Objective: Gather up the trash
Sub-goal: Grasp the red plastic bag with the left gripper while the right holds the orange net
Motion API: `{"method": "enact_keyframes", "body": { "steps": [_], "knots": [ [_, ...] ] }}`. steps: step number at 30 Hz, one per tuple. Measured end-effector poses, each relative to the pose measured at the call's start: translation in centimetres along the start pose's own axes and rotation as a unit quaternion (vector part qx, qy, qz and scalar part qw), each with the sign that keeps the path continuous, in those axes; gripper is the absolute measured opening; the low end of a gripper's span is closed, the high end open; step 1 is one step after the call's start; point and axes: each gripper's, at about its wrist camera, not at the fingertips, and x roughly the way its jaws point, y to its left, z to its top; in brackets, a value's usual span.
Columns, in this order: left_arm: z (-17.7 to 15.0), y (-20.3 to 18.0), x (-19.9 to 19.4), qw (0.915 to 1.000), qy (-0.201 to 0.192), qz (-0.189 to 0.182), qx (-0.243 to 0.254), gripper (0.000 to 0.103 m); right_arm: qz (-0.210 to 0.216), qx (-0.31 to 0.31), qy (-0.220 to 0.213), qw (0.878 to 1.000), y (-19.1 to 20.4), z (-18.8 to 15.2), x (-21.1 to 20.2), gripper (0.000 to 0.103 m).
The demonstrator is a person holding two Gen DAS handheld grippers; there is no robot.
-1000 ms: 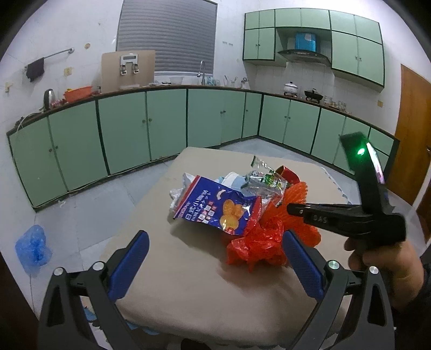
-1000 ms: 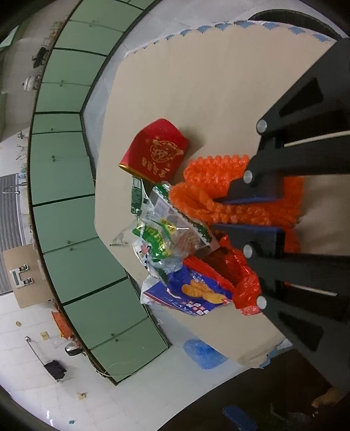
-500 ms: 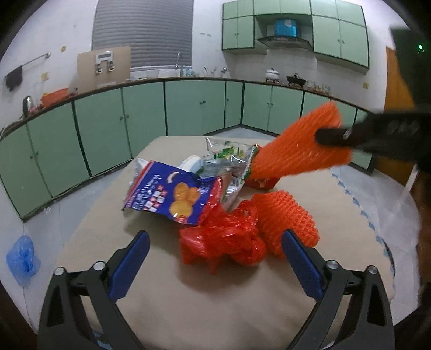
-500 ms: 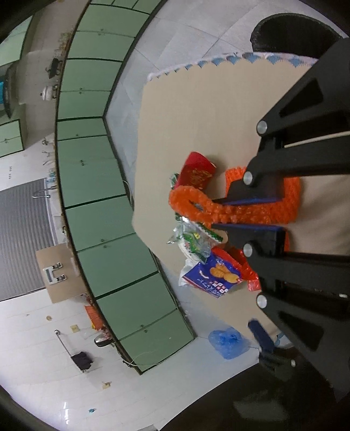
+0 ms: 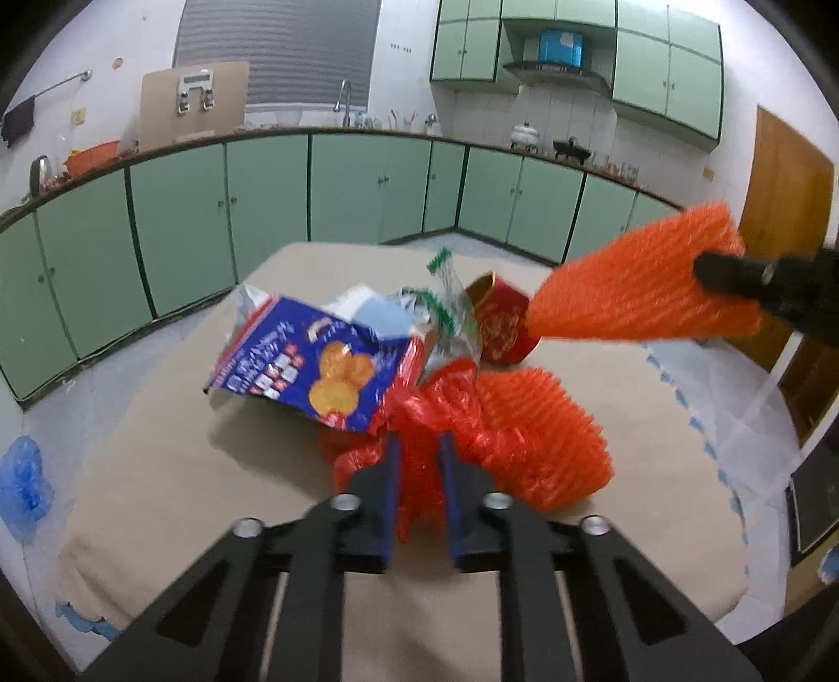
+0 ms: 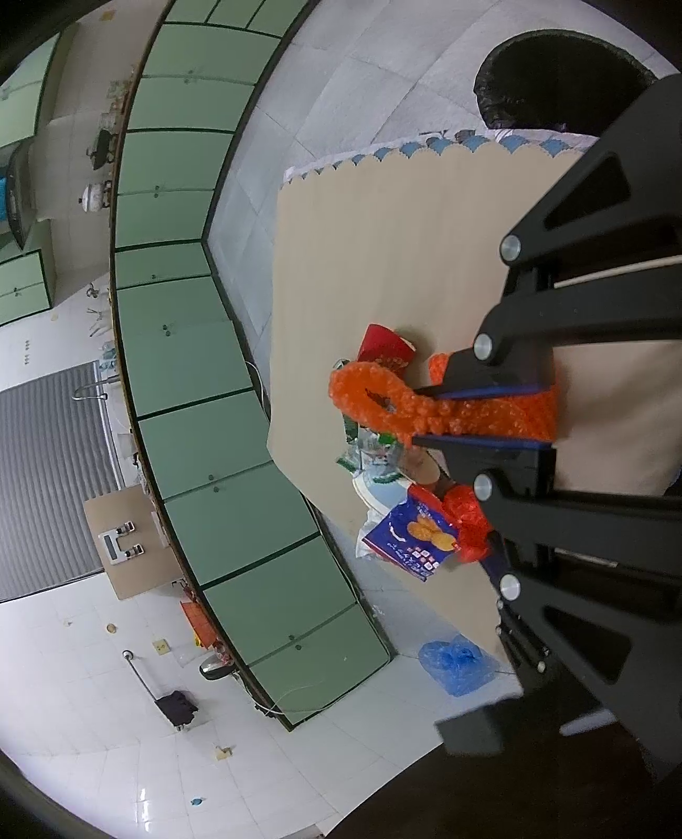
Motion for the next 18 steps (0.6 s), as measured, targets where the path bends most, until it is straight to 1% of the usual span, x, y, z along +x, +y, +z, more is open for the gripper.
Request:
{"method": "enact_keyframes", "body": {
  "steps": [1,8,13,18],
  "knots": [
    [0.2,0.1,-0.5,1.0000,-0.004,-0.003,0.000,0.009,0.000,0.002,-0.002,1.000,0.0,-0.1,-0.3,0.010],
    [2.2,0.6,-4.0,0.9990,-0.035,-0.025,-0.011,0.006,-0.002,0.009,-0.021,1.000,-0.6,0.7,-2.7,0.010],
    [4.5,0.8,-6.5,0.9978,-0.059,-0.031,-0.001,0.006,-0.001,0.013,-0.038,0.999,-1.4,0.9,-5.0,0.010],
    [7.3,0.6,-8.7,0.9966,-0.073,-0.035,0.015,0.006,-0.009,0.023,-0.054,0.998,-2.7,1.0,-7.3,0.010]
  ]
}}
